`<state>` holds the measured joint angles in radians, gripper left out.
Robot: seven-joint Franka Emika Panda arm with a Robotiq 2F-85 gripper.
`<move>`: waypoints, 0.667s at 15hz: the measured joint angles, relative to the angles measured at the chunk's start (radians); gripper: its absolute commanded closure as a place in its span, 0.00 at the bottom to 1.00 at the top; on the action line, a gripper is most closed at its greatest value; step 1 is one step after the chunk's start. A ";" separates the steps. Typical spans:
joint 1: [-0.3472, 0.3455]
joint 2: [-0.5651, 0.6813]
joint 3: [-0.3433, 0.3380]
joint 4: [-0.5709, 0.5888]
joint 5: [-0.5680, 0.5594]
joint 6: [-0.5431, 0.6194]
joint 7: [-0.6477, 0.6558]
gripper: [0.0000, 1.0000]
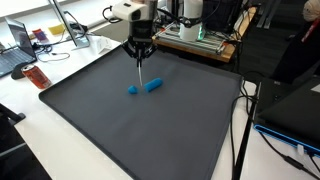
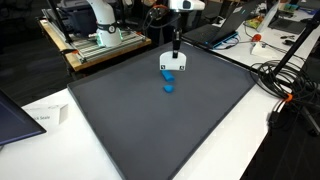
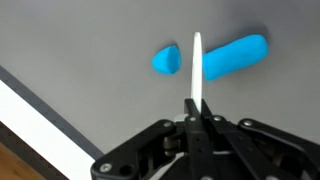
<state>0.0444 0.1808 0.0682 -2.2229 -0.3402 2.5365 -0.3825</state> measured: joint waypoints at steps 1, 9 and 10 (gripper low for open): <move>-0.003 -0.015 0.003 0.000 0.043 -0.006 -0.006 0.99; -0.047 -0.097 -0.014 -0.001 0.355 -0.007 -0.025 0.96; -0.051 -0.098 -0.018 -0.001 0.355 -0.007 -0.018 0.96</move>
<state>-0.0065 0.0833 0.0500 -2.2239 0.0149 2.5298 -0.4000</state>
